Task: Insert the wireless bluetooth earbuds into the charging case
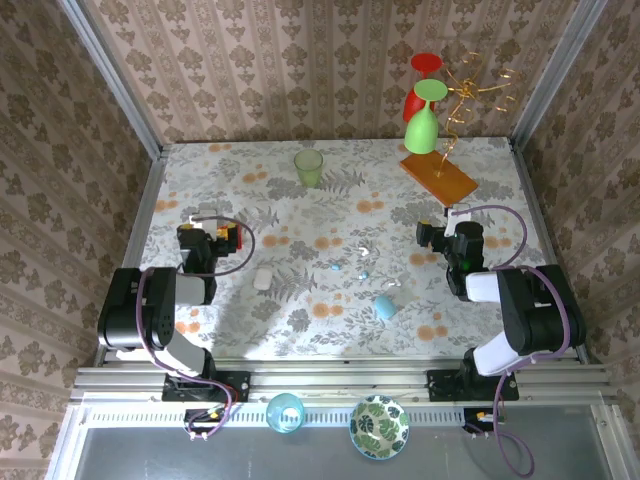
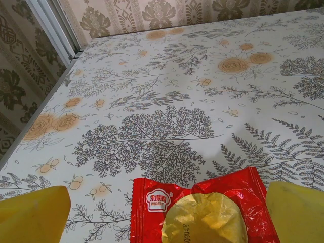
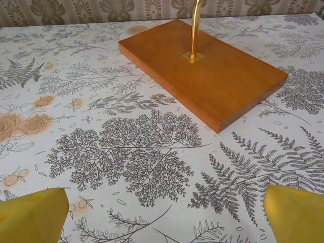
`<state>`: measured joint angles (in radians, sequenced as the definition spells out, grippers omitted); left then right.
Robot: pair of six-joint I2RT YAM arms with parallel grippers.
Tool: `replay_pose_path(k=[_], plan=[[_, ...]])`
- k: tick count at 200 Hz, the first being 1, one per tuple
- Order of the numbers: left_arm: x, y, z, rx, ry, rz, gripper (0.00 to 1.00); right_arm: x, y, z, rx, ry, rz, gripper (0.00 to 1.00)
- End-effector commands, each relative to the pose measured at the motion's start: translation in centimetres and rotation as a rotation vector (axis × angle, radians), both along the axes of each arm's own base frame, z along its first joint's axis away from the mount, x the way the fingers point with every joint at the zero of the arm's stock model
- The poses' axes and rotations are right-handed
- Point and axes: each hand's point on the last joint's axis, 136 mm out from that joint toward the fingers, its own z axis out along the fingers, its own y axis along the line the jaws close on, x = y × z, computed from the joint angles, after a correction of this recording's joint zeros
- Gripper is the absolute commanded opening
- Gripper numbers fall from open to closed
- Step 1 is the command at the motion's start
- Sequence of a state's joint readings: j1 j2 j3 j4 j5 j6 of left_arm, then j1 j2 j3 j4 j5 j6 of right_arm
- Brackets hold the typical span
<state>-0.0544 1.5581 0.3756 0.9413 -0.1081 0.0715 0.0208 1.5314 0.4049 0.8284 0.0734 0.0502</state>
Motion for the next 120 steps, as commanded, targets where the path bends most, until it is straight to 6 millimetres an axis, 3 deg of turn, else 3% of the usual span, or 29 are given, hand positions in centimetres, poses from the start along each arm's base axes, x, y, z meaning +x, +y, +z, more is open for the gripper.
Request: replay_pose_path(k=[1,120], plan=[[0.19,0.14,0.20,-0.001,-0.002,-0.004,1.00,0.31,-0.06,0.68,-0.012,-0.031,0.007,1.00],[0.26,0.13,0.14,-0.015,0.004,-0.017,1.00,0.38,-0.02,0.72,-0.011,-0.031,0.008,1.00]])
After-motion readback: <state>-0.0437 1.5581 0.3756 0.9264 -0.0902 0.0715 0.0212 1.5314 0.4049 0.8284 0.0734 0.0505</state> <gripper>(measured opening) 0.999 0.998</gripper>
